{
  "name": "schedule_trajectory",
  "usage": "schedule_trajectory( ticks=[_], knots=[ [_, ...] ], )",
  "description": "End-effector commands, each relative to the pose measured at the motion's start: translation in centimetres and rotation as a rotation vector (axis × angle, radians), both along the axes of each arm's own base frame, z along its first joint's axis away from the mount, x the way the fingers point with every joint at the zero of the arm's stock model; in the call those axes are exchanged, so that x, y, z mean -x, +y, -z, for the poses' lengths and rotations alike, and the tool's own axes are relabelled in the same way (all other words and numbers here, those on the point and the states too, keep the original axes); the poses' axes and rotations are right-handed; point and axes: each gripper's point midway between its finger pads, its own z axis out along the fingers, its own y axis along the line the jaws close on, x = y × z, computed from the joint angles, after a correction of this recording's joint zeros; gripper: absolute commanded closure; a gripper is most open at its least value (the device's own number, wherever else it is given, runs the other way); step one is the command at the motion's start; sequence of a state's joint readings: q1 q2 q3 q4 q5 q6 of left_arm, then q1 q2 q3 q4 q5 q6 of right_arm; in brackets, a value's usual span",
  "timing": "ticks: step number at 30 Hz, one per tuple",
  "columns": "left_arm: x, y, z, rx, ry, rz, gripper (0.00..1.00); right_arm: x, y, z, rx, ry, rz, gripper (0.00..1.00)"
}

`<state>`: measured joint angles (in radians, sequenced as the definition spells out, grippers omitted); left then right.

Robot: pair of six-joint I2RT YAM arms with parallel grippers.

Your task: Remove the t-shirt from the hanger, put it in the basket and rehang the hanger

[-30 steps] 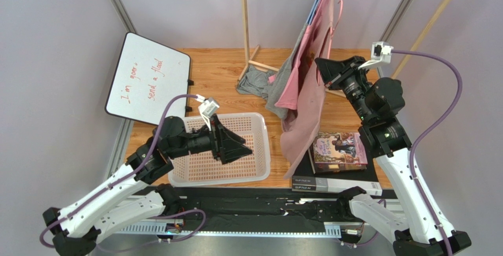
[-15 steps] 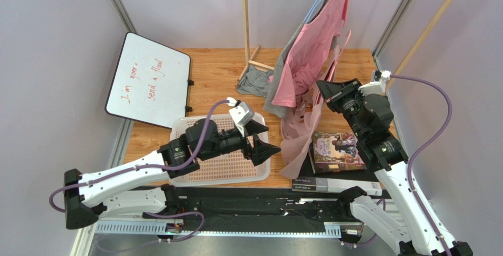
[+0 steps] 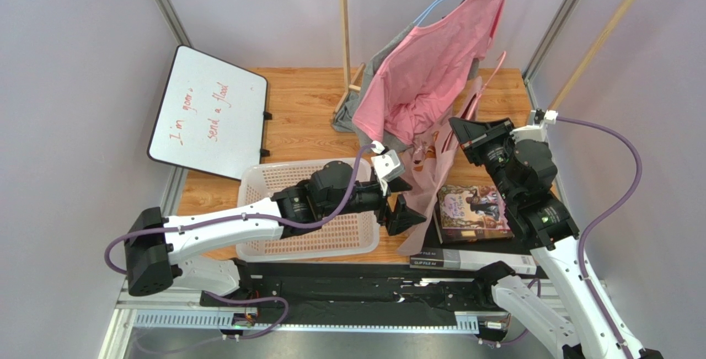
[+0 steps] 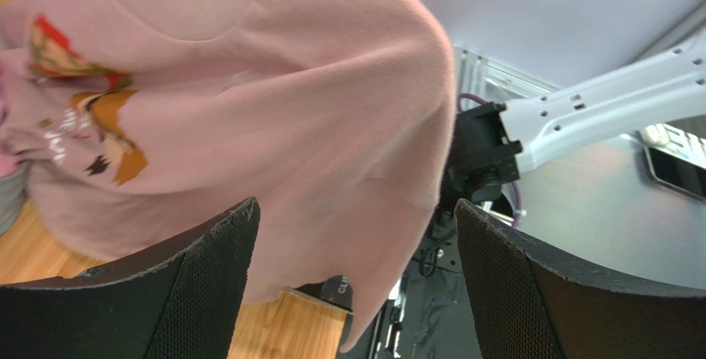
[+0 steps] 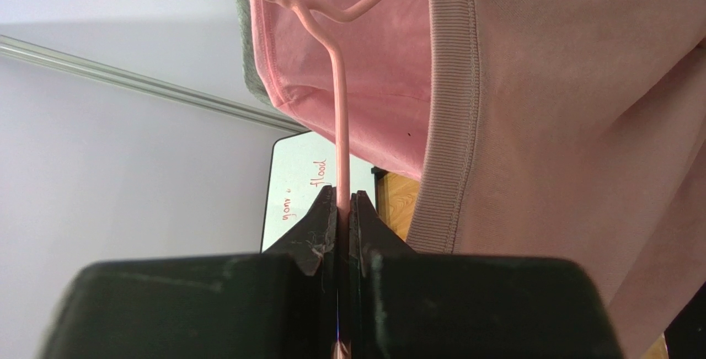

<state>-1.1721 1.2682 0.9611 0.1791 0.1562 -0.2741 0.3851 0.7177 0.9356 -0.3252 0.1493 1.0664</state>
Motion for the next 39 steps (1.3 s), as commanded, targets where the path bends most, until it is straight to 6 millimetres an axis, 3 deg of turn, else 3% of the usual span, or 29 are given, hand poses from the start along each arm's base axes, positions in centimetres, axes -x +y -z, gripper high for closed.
schedule_trajectory(
  ticks=[1, 9, 11, 14, 15, 17, 18, 19, 27, 34, 39],
  knots=[
    [2.2, -1.9, -2.4, 0.084, -0.050, 0.158, 0.08, 0.7, -0.4, -3.8, -0.080, -0.084, 0.017, 1.00],
    [2.0, -3.3, -1.6, 0.071, -0.026, 0.169, 0.09, 1.0, 0.1, -3.4, -0.108, -0.064, 0.001, 1.00],
    [0.3, -3.4, -1.9, 0.051, -0.030, 0.080, 0.14, 1.1, 0.2, -3.7, -0.118, -0.070, -0.002, 1.00],
    [-1.5, -3.5, -1.0, -0.037, -0.016, -0.011, 0.41, 1.3, 0.1, -3.8, -0.098, -0.062, -0.001, 1.00],
    [-1.7, -3.6, -0.4, -0.053, 0.001, -0.025, 0.67, 1.5, 0.0, -3.9, -0.097, -0.067, 0.002, 1.00],
    [-1.9, -3.3, 0.6, -0.081, 0.027, -0.046, 0.93, 1.4, -0.5, -3.2, -0.090, -0.061, 0.030, 1.00],
    [-1.8, -3.1, 0.7, -0.076, 0.046, -0.055, 1.00, 1.4, -0.8, -3.0, -0.084, -0.059, 0.042, 1.00],
    [-1.7, -2.8, 1.3, -0.072, 0.049, -0.059, 1.00, 1.4, -1.0, -2.9, -0.080, -0.060, 0.054, 1.00],
    [-0.7, 0.0, -0.2, -0.029, 0.048, -0.068, 1.00, -0.2, -1.8, -3.7, 0.017, -0.071, 0.118, 1.00],
    [-0.9, 2.6, 1.9, -0.047, 0.096, -0.155, 1.00, -1.3, -2.6, -4.8, 0.077, -0.093, 0.177, 0.99],
    [0.3, 2.8, 2.1, 0.018, 0.146, -0.116, 1.00, -2.0, -4.1, -5.0, 0.048, -0.074, 0.277, 1.00]
  ],
)
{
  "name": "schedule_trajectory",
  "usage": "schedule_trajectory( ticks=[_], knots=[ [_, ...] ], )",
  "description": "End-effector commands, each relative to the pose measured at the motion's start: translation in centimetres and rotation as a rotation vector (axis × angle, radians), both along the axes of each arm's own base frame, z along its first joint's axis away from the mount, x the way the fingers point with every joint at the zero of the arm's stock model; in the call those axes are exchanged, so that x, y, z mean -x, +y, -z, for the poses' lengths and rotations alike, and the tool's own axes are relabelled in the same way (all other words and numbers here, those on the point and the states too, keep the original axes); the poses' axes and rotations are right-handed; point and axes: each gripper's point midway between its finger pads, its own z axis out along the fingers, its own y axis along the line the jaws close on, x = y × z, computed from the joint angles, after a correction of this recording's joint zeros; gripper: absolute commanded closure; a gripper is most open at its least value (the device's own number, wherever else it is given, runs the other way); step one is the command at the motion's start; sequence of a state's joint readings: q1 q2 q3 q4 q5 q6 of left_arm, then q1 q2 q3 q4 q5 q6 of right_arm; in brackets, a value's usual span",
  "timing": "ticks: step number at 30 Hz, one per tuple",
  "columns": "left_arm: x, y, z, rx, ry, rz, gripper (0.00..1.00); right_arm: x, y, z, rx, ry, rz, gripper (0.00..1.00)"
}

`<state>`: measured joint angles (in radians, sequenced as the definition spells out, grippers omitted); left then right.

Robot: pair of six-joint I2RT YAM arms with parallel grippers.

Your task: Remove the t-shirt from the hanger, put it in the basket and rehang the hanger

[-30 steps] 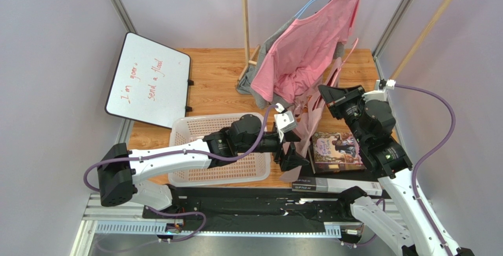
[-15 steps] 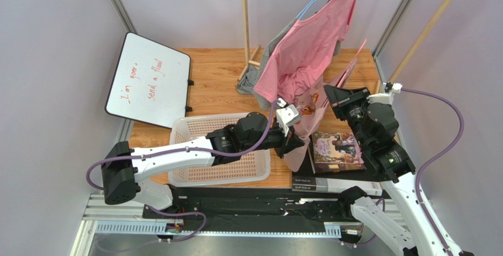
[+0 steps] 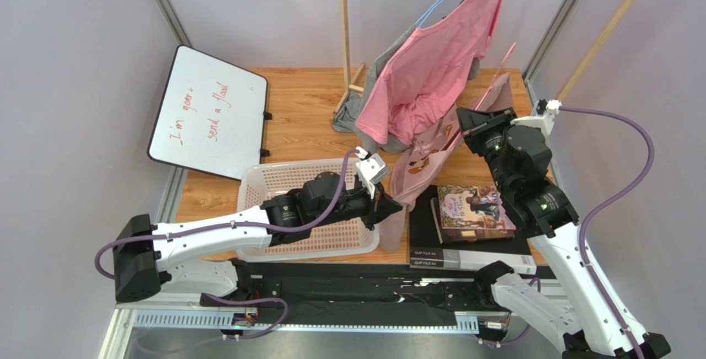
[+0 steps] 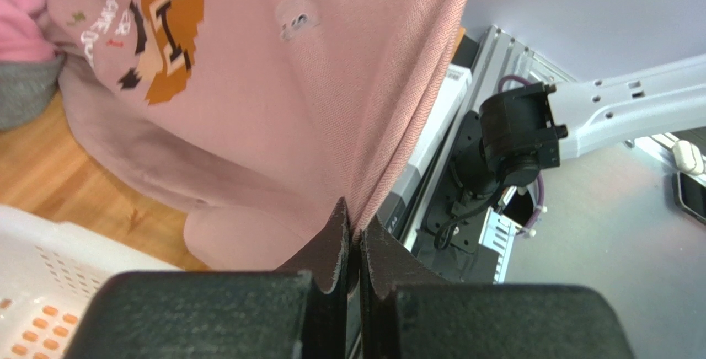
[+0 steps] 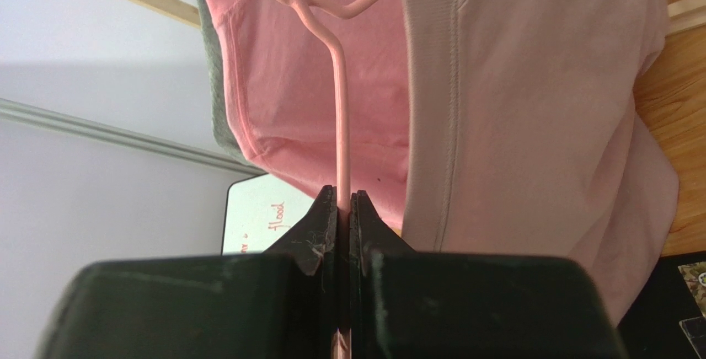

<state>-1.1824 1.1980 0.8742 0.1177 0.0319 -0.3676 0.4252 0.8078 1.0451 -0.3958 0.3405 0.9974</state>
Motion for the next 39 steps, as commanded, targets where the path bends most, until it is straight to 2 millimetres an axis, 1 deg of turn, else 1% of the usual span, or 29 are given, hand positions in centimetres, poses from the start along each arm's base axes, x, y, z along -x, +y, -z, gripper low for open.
schedule_trajectory(
  ticks=[1, 3, 4, 5, 6, 10, 12, 13, 16, 17, 21, 22, 23, 24, 25, 26, 27, 28, 29, 30, 31, 32, 33, 34, 35, 36, 37, 38, 39],
  knots=[
    [1.0, 0.5, -0.4, 0.076, 0.054, 0.008, 1.00, -0.5, -2.6, -4.2, -0.047, -0.106, 0.149, 1.00],
    [1.2, 0.9, -0.7, 0.102, 0.064, 0.007, 1.00, -0.7, -3.5, -4.8, -0.064, -0.110, 0.204, 1.00],
    [1.2, 1.2, 0.0, 0.093, 0.074, -0.004, 1.00, -0.9, -3.7, -4.4, -0.058, -0.088, 0.220, 1.00],
    [1.1, 1.4, 0.1, 0.095, 0.078, -0.021, 1.00, -0.8, -4.2, -5.0, -0.071, -0.091, 0.248, 1.00],
    [1.1, 1.7, -0.2, 0.108, 0.076, -0.028, 1.00, -0.8, -4.3, -5.2, -0.085, -0.087, 0.257, 1.00],
    [1.0, 2.1, 0.3, 0.105, 0.085, -0.040, 1.00, -1.1, -5.1, -5.1, -0.143, -0.074, 0.314, 1.00],
    [1.0, 2.5, 0.4, 0.089, 0.091, -0.050, 1.00, -1.6, -5.1, -4.9, -0.166, -0.063, 0.321, 1.00],
    [0.6, 2.7, 0.4, 0.086, 0.089, -0.080, 1.00, -1.8, -5.0, -4.8, -0.197, -0.056, 0.320, 1.00],
    [0.2, 2.9, 0.5, 0.072, 0.090, -0.106, 1.00, -2.3, -3.5, -4.5, -0.248, -0.036, 0.240, 1.00],
    [0.1, 2.8, 0.8, 0.064, 0.099, -0.113, 1.00, -2.3, -3.3, -4.7, -0.260, -0.037, 0.223, 1.00],
    [-0.6, 2.7, 2.3, 0.022, 0.130, -0.149, 1.00, -1.5, -3.1, -5.7, -0.292, -0.063, 0.173, 1.00],
    [-1.1, 2.7, 2.0, 0.029, 0.137, -0.162, 1.00, -1.2, -2.4, -5.6, -0.301, -0.055, 0.134, 1.00],
    [-1.3, 2.5, 2.2, 0.023, 0.145, -0.163, 1.00, -1.0, -2.0, -5.5, -0.322, -0.048, 0.110, 1.00],
    [-1.7, 2.3, 1.8, 0.031, 0.147, -0.163, 1.00, -0.8, -1.6, -5.4, -0.341, -0.038, 0.088, 1.00],
    [-1.8, 1.9, 1.0, 0.047, 0.148, -0.148, 1.00, -0.1, -0.7, -4.3, -0.351, 0.009, 0.040, 1.00],
    [-2.6, 1.6, 1.3, 0.040, 0.156, -0.157, 1.00, 0.3, -0.2, -4.0, -0.368, 0.030, 0.011, 1.00],
    [-3.0, 1.3, 1.0, 0.044, 0.156, -0.157, 1.00, 0.6, 0.4, -3.6, -0.401, 0.057, -0.016, 1.00],
    [-3.6, 0.7, -0.5, 0.071, 0.147, -0.158, 1.00, 1.5, 0.8, -3.0, -0.424, 0.093, -0.042, 1.00],
    [-4.4, 0.1, -0.2, 0.056, 0.152, -0.152, 1.00, 2.2, 1.8, -2.2, -0.443, 0.132, -0.096, 1.00],
    [-4.9, -0.6, -1.9, 0.078, 0.142, -0.147, 1.00, 2.7, 2.2, -1.9, -0.484, 0.154, -0.118, 1.00],
    [-5.6, -0.9, -2.4, 0.078, 0.138, -0.142, 1.00, 3.7, 2.7, -2.0, -0.507, 0.166, -0.163, 1.00],
    [-6.1, -1.5, -1.8, 0.053, 0.145, -0.143, 1.00, 3.9, 2.7, -1.5, -0.517, 0.177, -0.164, 1.00],
    [-6.7, -2.1, -3.6, 0.079, 0.126, -0.138, 1.00, 4.6, 3.3, -1.6, -0.545, 0.199, -0.202, 1.00],
    [-7.3, -2.4, -4.0, 0.082, 0.120, -0.140, 1.00, 5.2, 3.7, -1.1, -0.548, 0.236, -0.221, 1.00],
    [-8.0, -3.0, -3.7, 0.075, 0.125, -0.141, 1.00, 5.9, 3.6, -1.5, -0.551, 0.225, -0.238, 1.00],
    [-8.5, -3.6, -5.3, 0.106, 0.115, -0.134, 1.00, 6.4, 3.6, -1.7, -0.551, 0.223, -0.248, 1.00],
    [-9.0, -3.9, -5.5, 0.112, 0.122, -0.128, 1.00, 6.9, 3.8, -2.0, -0.553, 0.213, -0.269, 1.00],
    [-9.6, -4.4, -4.8, 0.094, 0.137, -0.126, 1.00, 7.2, 3.7, -2.7, -0.545, 0.182, -0.285, 1.00],
    [-10.1, -4.7, -6.3, 0.116, 0.127, -0.124, 1.00, 8.0, 3.5, -4.4, -0.530, 0.118, -0.312, 1.00]
  ],
)
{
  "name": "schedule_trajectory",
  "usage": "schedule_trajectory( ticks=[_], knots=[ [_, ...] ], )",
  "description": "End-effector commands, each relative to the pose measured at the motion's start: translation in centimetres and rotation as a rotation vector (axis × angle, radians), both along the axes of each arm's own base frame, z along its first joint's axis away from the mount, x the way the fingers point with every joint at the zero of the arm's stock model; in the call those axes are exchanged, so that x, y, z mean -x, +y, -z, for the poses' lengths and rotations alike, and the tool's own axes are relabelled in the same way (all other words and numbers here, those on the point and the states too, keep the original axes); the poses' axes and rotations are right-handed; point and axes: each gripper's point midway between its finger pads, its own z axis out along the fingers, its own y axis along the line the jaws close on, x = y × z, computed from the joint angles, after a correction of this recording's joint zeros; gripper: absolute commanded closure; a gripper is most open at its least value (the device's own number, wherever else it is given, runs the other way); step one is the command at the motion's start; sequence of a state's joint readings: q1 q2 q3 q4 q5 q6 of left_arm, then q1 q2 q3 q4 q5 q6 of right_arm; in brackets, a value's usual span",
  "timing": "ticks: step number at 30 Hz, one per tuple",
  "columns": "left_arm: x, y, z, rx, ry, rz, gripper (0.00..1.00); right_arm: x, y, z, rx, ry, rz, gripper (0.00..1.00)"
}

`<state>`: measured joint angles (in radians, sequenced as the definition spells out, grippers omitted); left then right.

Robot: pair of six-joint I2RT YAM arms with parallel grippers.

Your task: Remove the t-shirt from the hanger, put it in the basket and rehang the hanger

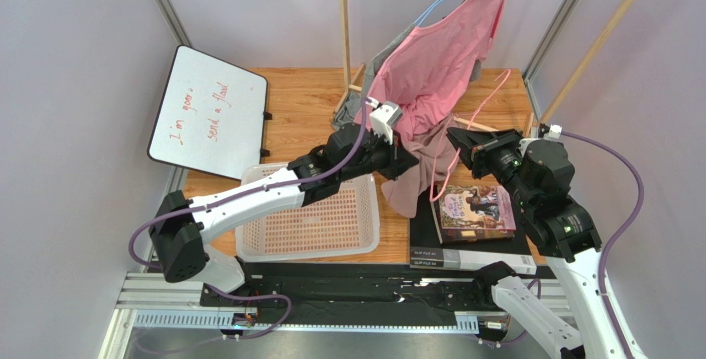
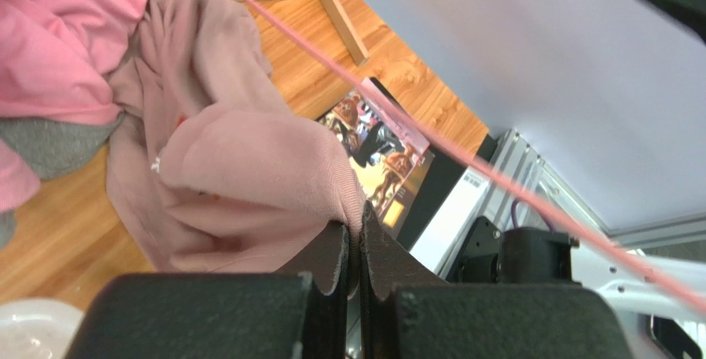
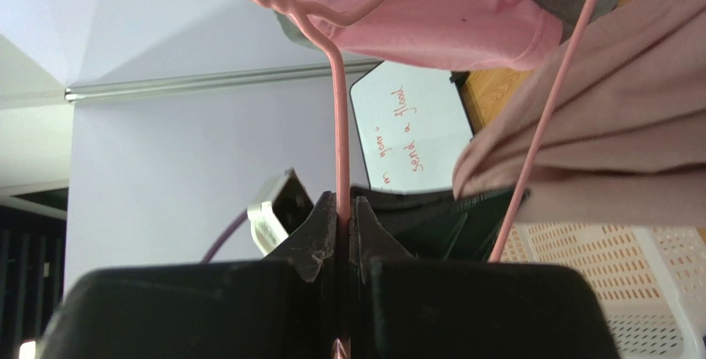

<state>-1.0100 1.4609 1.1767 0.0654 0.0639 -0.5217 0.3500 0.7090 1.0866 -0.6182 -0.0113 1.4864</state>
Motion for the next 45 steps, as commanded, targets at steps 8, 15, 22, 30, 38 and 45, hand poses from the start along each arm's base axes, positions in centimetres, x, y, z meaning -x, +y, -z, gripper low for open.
schedule_trajectory(
  ticks=[8, 15, 22, 30, 38, 45],
  knots=[
    [-2.8, -0.1, -11.0, 0.117, -0.107, 0.074, 1.00, 6.2, -3.0, -7.4, 0.278, -0.398, -0.009, 1.00],
    [-0.4, 5.5, -23.0, 0.122, -0.381, 0.046, 1.00, 6.2, -5.1, -5.8, 0.496, -0.461, 0.069, 1.00],
    [2.3, 12.6, -33.9, 0.142, -0.598, -0.065, 1.00, 4.3, -1.1, -3.3, 0.510, -0.499, -0.117, 1.00],
    [5.6, 22.1, -40.1, 0.202, -0.768, -0.274, 1.00, 2.6, 0.6, -1.3, 0.493, -0.487, -0.187, 1.00],
    [2.0, 25.9, -30.6, -0.087, -0.642, -0.490, 1.00, 2.1, 0.9, -0.3, 0.503, -0.475, -0.196, 1.00],
    [-2.0, 25.2, -22.4, -0.218, -0.477, -0.520, 1.00, 1.7, 1.3, 0.8, 0.508, -0.460, -0.221, 1.00]
  ],
)
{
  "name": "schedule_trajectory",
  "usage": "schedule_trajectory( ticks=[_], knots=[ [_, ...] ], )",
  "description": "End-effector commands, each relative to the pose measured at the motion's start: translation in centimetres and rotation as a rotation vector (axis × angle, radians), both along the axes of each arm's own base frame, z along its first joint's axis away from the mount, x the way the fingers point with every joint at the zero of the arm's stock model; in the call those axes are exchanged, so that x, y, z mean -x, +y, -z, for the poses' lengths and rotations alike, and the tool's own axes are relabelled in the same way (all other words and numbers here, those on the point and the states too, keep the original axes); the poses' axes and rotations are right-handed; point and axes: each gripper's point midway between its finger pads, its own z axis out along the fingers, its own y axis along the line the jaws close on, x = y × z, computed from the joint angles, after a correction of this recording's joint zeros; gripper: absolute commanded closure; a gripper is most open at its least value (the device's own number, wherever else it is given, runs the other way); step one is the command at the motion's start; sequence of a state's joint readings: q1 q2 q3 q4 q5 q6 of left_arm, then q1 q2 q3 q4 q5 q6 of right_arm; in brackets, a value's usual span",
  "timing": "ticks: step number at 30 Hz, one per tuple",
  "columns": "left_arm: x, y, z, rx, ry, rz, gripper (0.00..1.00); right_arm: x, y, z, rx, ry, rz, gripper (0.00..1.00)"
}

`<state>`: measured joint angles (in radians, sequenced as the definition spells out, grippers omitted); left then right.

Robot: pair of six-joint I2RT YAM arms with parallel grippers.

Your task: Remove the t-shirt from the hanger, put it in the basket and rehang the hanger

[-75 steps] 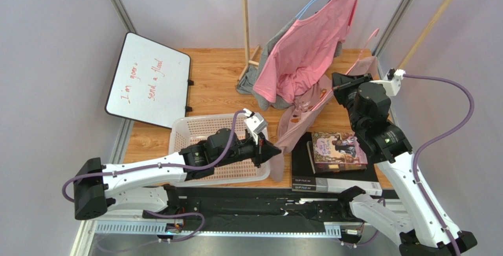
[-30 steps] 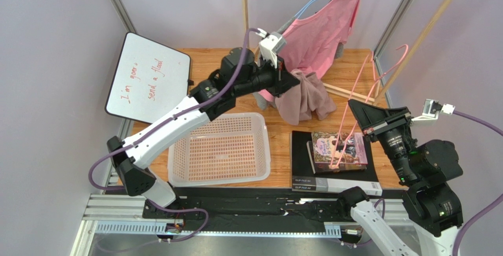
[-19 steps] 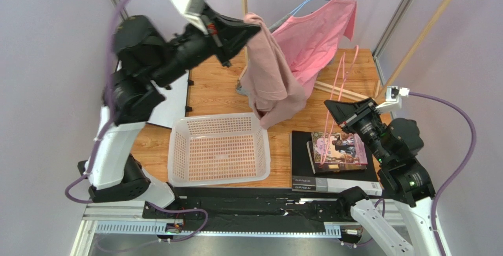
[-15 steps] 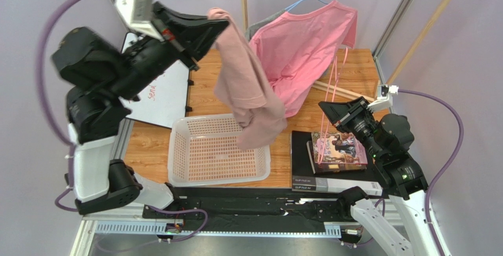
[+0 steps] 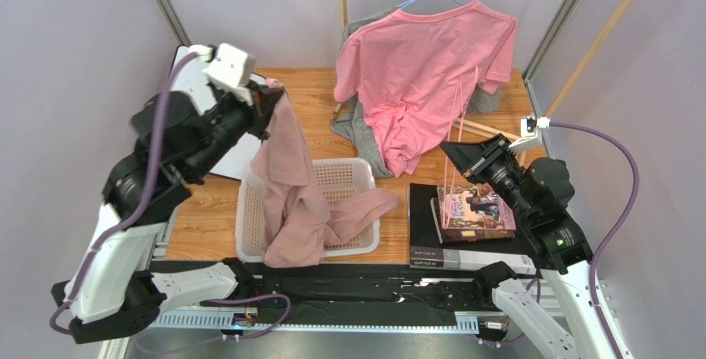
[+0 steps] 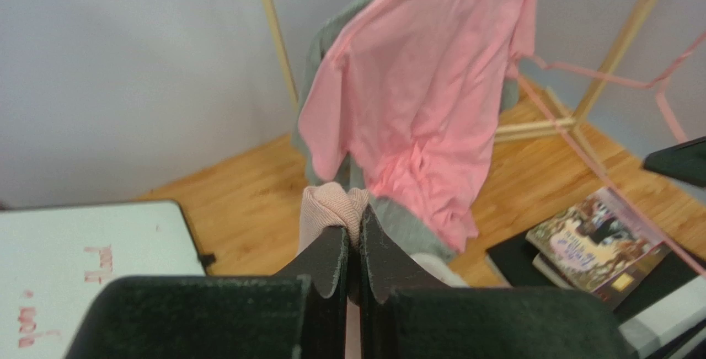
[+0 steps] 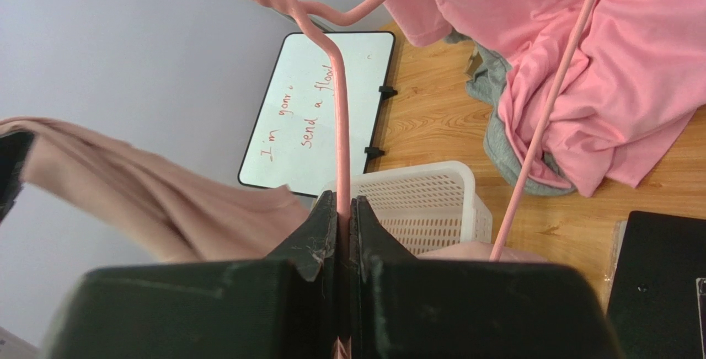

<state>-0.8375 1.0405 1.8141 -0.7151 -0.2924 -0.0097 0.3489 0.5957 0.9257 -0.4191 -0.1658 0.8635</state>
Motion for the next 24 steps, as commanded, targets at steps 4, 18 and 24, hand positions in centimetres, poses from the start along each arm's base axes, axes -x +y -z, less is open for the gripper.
schedule_trajectory(
  ticks=[4, 18, 24],
  knots=[
    [-5.5, -1.2, 4.5, -0.039, 0.160, -0.080, 1.00, -0.2, 0.6, -1.2, 0.029, -0.039, -0.039, 1.00],
    [-0.9, -4.3, 33.3, 0.261, 0.709, -0.010, 1.00, -1.9, 1.1, 1.0, 0.042, -0.008, -0.034, 1.00],
    [1.0, -3.2, 34.5, 0.329, 0.745, -0.020, 1.00, -2.4, 2.5, 2.2, 0.056, 0.040, -0.094, 1.00]
  ],
)
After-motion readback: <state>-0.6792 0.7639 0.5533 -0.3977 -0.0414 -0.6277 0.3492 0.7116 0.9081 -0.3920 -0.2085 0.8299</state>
